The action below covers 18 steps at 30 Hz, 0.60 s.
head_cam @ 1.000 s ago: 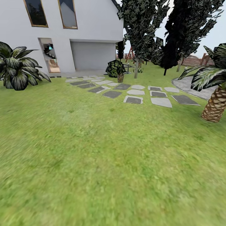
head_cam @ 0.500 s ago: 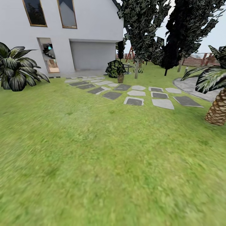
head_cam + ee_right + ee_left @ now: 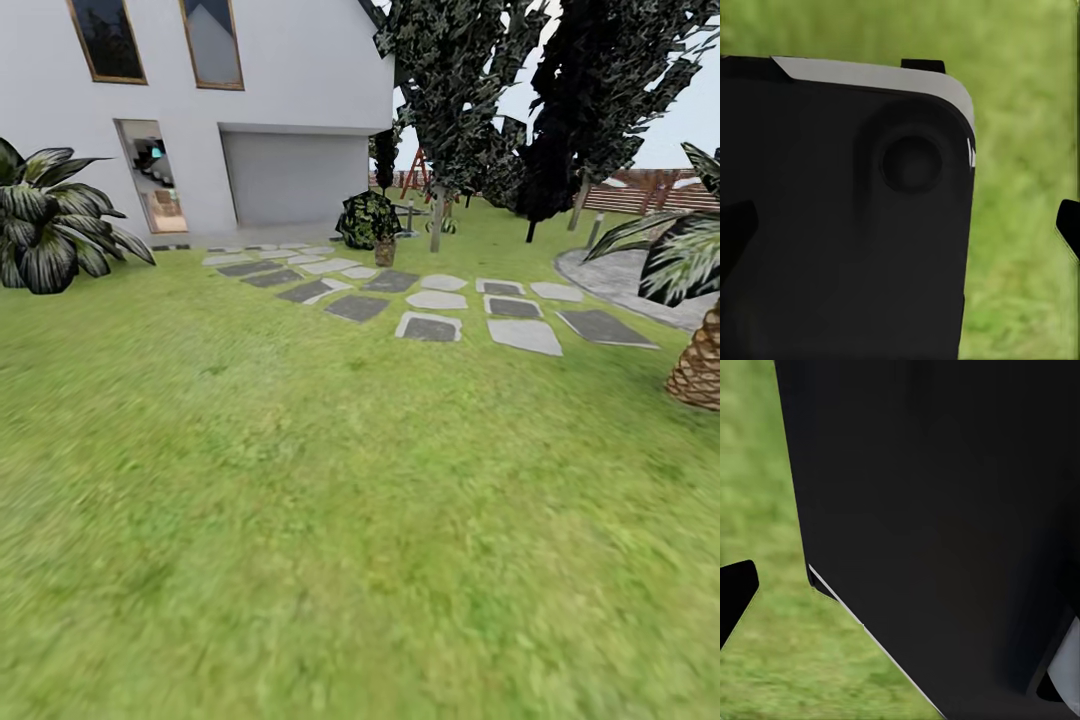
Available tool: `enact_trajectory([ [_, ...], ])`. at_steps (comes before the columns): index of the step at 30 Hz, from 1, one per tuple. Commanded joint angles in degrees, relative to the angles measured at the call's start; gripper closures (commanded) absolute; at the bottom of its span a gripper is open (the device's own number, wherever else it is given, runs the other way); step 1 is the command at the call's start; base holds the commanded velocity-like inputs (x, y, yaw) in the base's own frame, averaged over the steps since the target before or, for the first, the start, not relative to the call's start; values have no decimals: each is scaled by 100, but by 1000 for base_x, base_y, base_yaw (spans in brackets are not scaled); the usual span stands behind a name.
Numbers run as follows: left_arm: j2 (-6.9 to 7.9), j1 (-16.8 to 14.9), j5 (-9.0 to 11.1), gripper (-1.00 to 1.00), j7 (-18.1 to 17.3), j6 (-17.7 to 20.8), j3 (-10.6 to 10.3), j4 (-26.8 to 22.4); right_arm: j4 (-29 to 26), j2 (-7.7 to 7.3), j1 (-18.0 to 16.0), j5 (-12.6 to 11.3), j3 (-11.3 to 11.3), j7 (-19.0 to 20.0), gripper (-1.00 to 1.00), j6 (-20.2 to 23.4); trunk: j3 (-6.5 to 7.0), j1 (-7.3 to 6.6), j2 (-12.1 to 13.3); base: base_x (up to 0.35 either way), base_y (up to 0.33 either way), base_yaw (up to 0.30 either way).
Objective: Take the three Easter eggs out of the wicker basket on the lawn in the garden, then place them on the lawn next to a single tree (choose any tree) so that all three eggs are next to the same tree and none are left in the basket.
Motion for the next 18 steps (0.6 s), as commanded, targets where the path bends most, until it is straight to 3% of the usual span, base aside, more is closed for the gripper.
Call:
enact_trajectory([
  [1, 0, 3, 4, -100, -7, 1, 3, -11, 6, -1, -3, 12, 5, 3, -100, -18, -4, 3, -2, 325, 0, 0],
  [18, 0, 3, 4, -100, -7, 1, 3, -11, 0, -1, -2, 12, 5, 3, -100, -18, -4, 3, -2, 325, 0, 0],
])
